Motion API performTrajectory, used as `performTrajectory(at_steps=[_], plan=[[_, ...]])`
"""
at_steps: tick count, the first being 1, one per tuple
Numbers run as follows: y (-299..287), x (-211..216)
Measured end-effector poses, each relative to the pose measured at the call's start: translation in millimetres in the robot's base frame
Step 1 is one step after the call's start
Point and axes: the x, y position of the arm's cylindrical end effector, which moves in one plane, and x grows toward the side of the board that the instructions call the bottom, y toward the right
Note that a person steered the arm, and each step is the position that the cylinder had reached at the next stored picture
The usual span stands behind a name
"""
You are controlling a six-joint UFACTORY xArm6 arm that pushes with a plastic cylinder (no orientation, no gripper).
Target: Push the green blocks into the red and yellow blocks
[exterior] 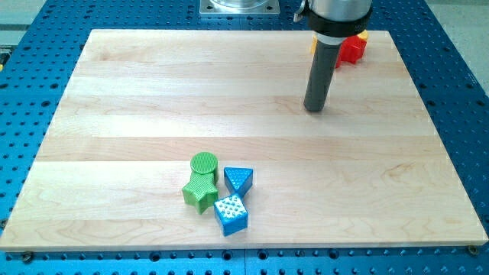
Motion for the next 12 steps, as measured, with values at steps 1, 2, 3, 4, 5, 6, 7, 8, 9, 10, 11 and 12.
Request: performTrajectory(at_steps=[1, 2, 3, 4, 5, 6, 7, 8, 9, 10, 11, 12], plan=[[4.4, 17.4], [6.6, 24.1], [8.3, 36.0], [35.6, 101.1], [25.4, 164.8], [-5.3, 187.1], [-53.0, 212.9], [-118.4, 215.6], [-192.2, 192.0], [-230.3, 165.2], [-229.5, 147.3], [-175.0, 144.4]])
